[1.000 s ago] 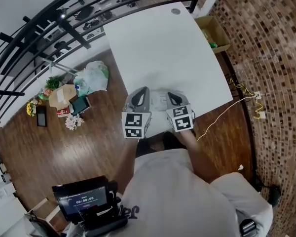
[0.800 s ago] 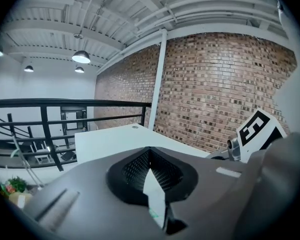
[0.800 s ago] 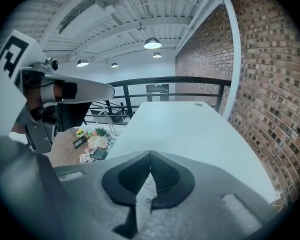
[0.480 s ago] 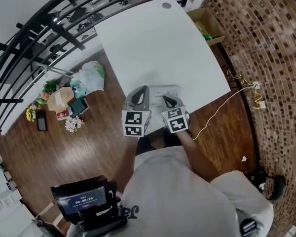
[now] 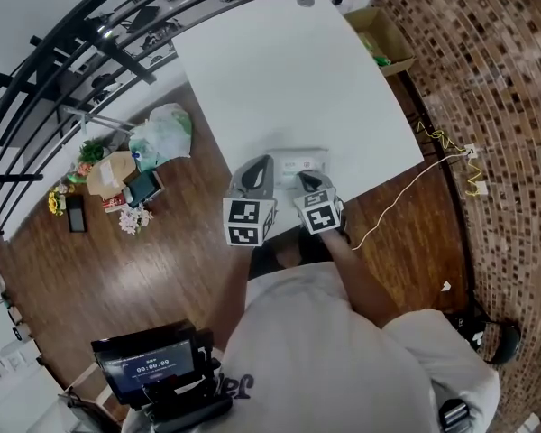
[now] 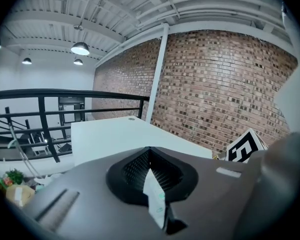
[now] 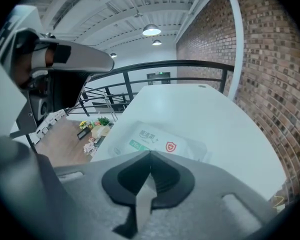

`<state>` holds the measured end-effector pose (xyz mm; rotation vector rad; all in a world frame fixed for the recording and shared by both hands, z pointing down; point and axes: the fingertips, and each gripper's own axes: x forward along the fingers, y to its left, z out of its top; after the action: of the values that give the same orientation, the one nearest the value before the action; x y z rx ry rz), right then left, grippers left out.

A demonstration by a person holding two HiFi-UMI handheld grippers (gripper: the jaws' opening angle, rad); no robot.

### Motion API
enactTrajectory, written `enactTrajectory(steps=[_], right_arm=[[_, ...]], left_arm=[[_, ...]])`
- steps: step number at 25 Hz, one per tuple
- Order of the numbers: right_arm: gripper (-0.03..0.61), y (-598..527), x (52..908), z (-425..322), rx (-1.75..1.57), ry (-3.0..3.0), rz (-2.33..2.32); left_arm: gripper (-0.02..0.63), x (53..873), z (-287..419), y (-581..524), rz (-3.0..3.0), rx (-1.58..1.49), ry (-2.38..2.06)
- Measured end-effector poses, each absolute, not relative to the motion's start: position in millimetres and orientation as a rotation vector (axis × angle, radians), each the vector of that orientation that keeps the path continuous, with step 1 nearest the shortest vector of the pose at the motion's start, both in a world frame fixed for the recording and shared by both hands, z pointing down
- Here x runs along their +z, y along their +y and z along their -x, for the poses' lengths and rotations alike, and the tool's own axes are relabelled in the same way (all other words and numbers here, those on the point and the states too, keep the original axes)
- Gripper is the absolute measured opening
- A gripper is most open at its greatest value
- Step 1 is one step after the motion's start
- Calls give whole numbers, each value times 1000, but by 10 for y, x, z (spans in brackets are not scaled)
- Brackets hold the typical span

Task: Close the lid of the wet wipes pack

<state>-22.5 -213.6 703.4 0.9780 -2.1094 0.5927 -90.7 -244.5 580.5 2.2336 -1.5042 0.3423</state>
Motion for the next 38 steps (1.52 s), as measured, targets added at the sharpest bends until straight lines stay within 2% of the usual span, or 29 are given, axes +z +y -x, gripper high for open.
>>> enactTrajectory(steps=[8, 13, 19, 26, 38], right_arm=[[-8, -2141, 7203, 262, 455, -1982, -808], [-8, -2178, 7019, 219, 562, -2038, -835], [-8, -2608, 5815, 507, 408, -2420, -972], [-8, -2554, 4529, 660, 290, -2804, -978], [-8, -955, 4345, 406, 210, -2857, -1067]], left_arm=[[15, 5746, 1039, -2495, -2221, 349, -1545], [15, 5422, 1115, -2500, -2255, 322, -1623], [15, 4804, 1392, -2522, -2237, 195, -1795], [15, 4064, 1447, -2064, -2186, 66, -2019], [15, 4161, 1169, -554, -2270, 46, -2041]])
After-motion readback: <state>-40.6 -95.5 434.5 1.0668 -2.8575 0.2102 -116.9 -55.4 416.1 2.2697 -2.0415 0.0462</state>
